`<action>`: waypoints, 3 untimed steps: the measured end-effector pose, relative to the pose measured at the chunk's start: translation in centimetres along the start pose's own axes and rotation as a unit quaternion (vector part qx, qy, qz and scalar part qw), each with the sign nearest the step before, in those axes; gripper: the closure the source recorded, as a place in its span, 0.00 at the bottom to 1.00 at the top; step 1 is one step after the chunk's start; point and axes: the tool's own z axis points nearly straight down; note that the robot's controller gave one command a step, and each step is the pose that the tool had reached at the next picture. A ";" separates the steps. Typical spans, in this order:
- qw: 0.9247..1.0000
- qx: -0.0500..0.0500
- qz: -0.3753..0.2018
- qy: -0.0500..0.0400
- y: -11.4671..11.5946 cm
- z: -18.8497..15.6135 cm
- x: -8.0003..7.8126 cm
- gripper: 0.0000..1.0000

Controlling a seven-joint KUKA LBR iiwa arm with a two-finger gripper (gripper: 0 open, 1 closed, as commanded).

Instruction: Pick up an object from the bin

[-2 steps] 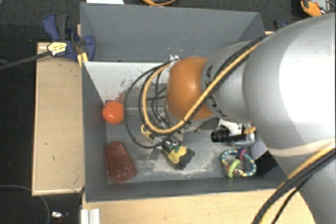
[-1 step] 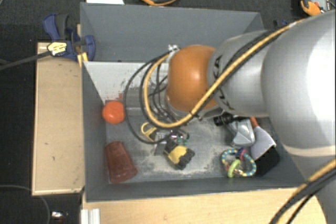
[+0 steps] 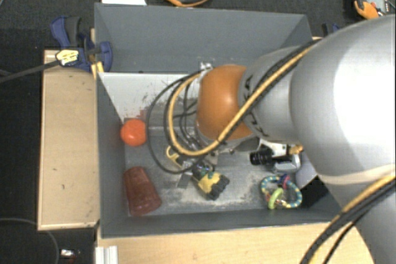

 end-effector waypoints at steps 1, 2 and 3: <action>1.000 -0.002 -0.012 -0.004 -1.5 0.6 -0.4 0.00; 1.000 -0.002 -0.004 -0.002 -0.2 0.1 -0.1 1.00; 1.000 -0.002 -0.004 -0.002 -0.2 0.1 -0.1 1.00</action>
Offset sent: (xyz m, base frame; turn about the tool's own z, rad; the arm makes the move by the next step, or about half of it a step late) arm 0.0001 -0.0026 -0.0008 -0.0071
